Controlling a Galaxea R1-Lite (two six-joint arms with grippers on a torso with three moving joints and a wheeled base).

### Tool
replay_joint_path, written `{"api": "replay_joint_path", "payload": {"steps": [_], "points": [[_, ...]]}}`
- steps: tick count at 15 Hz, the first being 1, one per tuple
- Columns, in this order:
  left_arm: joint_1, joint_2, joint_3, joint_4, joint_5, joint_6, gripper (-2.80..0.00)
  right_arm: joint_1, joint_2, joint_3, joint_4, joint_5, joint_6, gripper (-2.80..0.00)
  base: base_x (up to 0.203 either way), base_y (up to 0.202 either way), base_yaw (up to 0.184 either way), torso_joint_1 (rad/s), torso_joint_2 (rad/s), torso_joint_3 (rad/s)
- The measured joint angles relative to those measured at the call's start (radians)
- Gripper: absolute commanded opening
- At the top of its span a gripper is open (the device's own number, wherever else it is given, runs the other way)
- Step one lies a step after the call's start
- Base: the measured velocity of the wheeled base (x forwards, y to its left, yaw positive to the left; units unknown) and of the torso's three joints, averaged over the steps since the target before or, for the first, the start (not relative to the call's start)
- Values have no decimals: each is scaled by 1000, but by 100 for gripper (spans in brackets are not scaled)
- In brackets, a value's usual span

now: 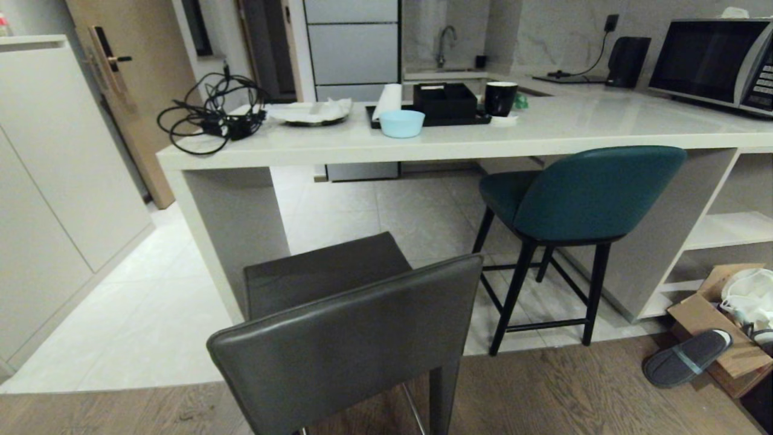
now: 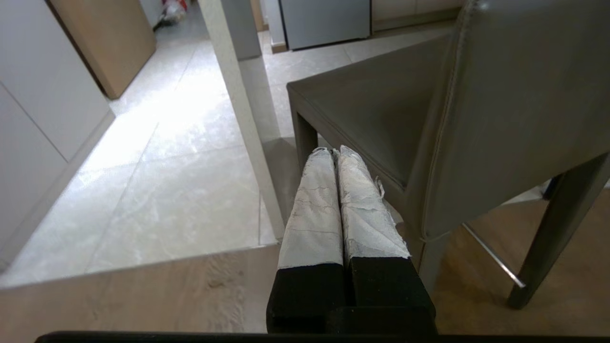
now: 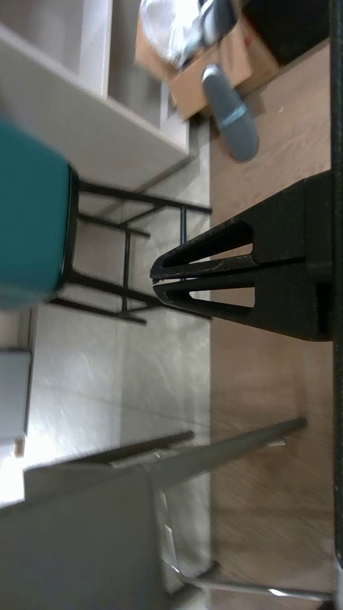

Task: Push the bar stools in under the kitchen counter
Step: Pull the blue chair out from under the dining table

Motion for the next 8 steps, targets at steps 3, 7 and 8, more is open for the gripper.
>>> {"api": "replay_joint_path", "payload": {"steps": [3,7,8], "points": [[-1,0,1,1,3,-38,-280,-1,-2,22,-11,-1,24,-280,0,0,0,0,0,0],[0,0,1,1,6,-31,-280,-1,-2,27,-12,8,32,-280,0,0,0,0,0,0],[1,0,1,1,8,-32,-280,-1,-3,27,-12,9,35,-280,0,0,0,0,0,0]]}}
